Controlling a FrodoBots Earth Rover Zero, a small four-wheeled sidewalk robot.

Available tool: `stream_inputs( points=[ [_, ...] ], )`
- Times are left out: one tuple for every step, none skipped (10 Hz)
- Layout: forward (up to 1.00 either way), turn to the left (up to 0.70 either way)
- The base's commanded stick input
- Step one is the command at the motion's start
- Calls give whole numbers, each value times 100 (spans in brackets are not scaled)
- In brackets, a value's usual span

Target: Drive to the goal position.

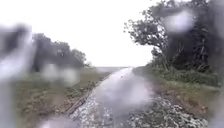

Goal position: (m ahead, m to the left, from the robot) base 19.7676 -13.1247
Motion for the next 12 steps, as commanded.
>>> stream_inputs(
  points=[
    [85,-1],
    [85,0],
    [85,0],
    [85,0],
    [85,0],
    [85,0],
    [85,0],
    [85,0],
    [85,0],
    [85,0],
    [85,0],
    [85,0]
  ],
)
